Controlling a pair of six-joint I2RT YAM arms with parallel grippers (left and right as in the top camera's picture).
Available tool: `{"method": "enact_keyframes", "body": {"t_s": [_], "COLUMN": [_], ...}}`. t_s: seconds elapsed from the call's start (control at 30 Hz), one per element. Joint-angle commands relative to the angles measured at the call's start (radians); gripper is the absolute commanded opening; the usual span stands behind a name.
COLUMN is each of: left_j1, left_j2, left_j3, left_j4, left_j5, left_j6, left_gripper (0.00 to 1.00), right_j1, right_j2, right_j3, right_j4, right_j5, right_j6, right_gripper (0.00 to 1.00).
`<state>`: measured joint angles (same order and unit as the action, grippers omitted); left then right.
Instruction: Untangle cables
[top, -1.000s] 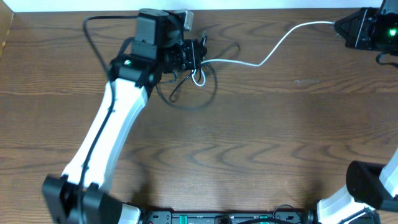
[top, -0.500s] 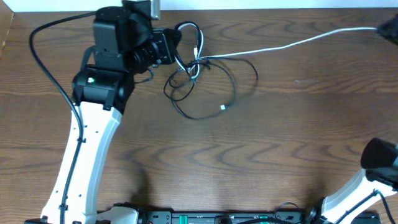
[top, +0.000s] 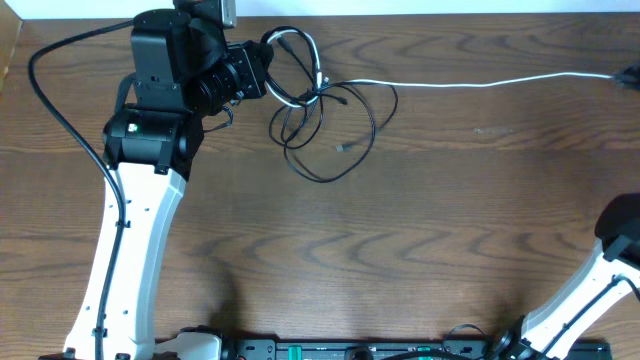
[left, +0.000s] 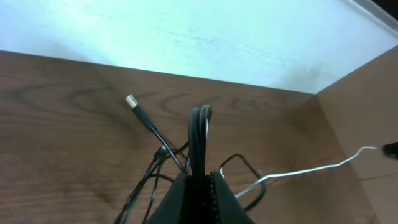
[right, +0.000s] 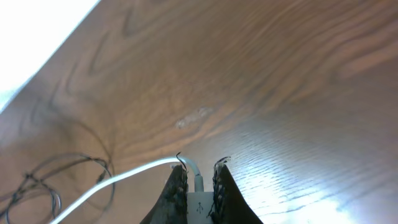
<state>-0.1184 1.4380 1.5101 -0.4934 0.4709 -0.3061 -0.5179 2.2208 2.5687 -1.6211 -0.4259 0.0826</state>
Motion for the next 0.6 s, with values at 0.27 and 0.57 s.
{"method": "enact_keyframes", "body": {"t_s": [0.27,0.57], "left_j1": [-0.032,-0.060], "left_j2": [-0.014,-0.015], "left_j3": [-0.003,-0.003], "left_j4": [0.009,0.033], "left_j5": [-0.008,0.032], "left_j6": [-0.140,-0.227], "left_gripper": [0.07,0.07], "right_j1": [0.222,0.348], "right_j2": [0.006,0.006], "right_j3": [0.002,0.003], "right_j4": [-0.069,-0.051], "right_j5": [-0.116,-0.117], "right_j6": [-0.290,-0.288], "right_gripper": [0.65,0.99]}}
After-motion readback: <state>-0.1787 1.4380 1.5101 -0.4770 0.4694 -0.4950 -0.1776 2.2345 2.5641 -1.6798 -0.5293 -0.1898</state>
